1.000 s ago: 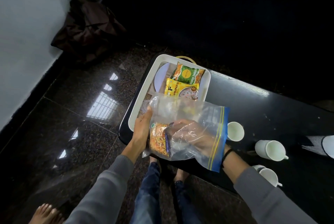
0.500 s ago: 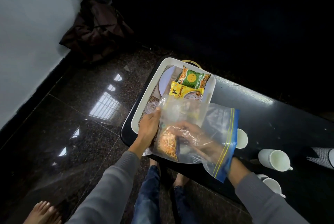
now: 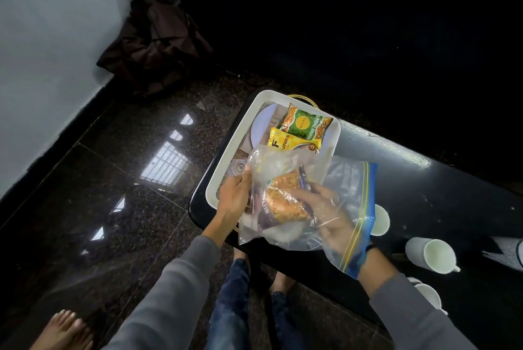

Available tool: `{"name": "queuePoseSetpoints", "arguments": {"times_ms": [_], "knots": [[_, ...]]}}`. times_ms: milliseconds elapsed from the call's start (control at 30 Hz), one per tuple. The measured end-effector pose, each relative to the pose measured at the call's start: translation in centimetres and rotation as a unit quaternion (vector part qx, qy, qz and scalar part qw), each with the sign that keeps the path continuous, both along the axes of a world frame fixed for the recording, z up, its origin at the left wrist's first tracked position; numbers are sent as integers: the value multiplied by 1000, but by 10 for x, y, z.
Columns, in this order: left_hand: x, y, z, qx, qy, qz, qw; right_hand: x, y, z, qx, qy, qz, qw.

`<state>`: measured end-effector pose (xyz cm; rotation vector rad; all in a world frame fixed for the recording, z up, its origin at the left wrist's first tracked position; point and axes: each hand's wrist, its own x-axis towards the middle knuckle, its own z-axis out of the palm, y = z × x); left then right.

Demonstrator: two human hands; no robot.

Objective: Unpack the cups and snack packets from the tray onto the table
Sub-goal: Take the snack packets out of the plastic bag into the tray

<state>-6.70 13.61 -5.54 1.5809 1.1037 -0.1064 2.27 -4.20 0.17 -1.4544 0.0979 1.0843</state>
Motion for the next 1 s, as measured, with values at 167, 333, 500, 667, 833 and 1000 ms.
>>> {"name": "queuePoseSetpoints", "arguments": {"times_ms": [167,333,500,667,833,1000], "knots": [[-2,-2,2,5,4,10,1000,2,9,8,-40,95,-44,994],[-2,-9,9,-20,-21,-18,999,0,6,3,6,185,-48,981],[-8,-4,10,-98,-48,15,994,6,0,0,-69,83,-8,994],[-18,11,4,-192,-63,123,972,25,-28,-5,-124,104,-51,985],[-24,23,3,-207,-53,239,947,42,-35,3,-88,28,-126,988],[-28,34,7,-395,-140,264,869,51,-45,1,-93,-5,-213,973]]}}
